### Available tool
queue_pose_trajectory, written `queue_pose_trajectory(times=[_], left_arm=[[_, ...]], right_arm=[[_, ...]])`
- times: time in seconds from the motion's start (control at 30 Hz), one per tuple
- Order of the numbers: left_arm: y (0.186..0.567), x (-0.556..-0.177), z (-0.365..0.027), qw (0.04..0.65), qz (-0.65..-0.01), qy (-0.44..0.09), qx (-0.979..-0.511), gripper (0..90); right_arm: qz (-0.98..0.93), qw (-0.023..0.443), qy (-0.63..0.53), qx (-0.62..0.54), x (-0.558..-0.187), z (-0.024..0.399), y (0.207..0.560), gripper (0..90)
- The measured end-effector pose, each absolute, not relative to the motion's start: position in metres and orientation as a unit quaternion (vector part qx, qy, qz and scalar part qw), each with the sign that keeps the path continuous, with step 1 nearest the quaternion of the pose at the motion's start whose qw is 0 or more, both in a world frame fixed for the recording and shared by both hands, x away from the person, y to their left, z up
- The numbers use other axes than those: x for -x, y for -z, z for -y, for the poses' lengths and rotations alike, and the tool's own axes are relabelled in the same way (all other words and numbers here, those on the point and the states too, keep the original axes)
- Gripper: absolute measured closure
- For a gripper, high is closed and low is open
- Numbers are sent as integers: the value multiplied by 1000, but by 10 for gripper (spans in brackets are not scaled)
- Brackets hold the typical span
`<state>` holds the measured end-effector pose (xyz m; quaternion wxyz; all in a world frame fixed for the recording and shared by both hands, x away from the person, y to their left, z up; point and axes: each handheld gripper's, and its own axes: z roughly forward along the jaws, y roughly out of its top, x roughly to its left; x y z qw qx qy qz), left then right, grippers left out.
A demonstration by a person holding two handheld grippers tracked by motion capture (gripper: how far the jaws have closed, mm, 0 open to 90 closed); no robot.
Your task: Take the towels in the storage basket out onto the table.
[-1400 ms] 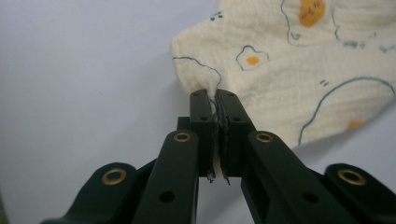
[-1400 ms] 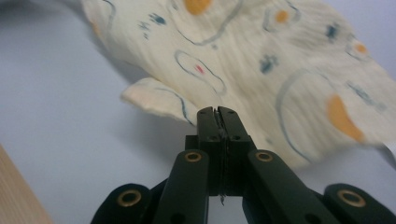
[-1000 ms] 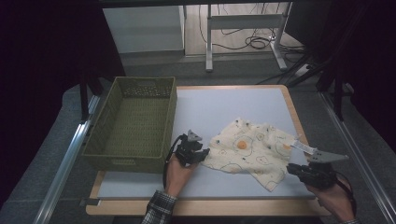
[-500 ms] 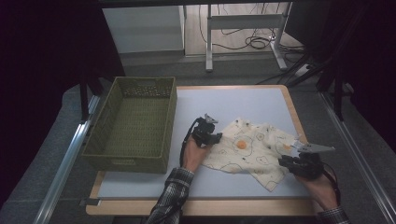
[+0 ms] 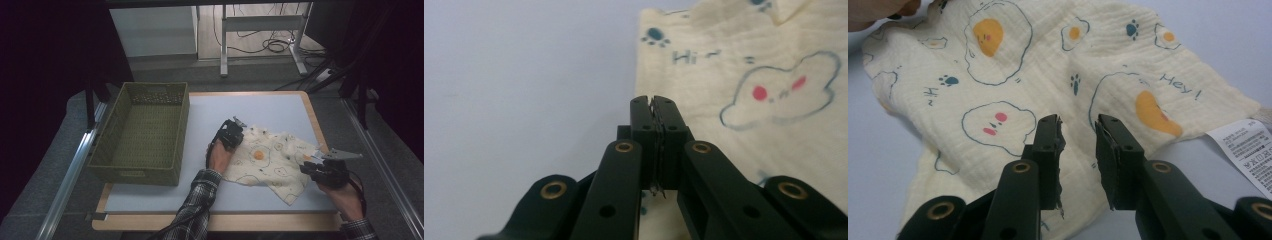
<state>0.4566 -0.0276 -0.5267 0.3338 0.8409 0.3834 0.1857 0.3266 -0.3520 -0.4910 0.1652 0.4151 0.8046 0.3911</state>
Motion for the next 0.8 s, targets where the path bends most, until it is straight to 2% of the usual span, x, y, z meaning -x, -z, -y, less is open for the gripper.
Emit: queue_pose_trajectory(times=[0.07, 0.23, 0.3, 0.37, 0.4, 0.63, 0.7, 0.8], left_arm=[[523, -459, 6, 341, -421, -197, -817, 891], [519, -460, -26, 341, -460, -208, -793, 873], [518, -459, -29, 343, -463, -204, -791, 728], [514, -452, -31, 346, -458, -201, -794, 700], [509, -443, -33, 358, -453, -197, -792, 630], [511, -389, -40, 381, -430, -151, -805, 492], [513, -380, -43, 386, -429, -144, -804, 469], [518, -346, -53, 399, -414, -133, -807, 441]], right_arm=[[-803, 167, -393, -415, -327, 353, 490, 714], [-798, 171, -394, -423, -333, 356, 489, 710], [-795, 171, -394, -428, -336, 356, 489, 708], [-795, 168, -397, -428, -335, 356, 489, 708], [-796, 163, -398, -426, -333, 354, 489, 704], [-811, 136, -398, -406, -311, 342, 495, 703], [-815, 130, -398, -402, -307, 339, 497, 703], [-826, 107, -400, -381, -294, 325, 506, 703]])
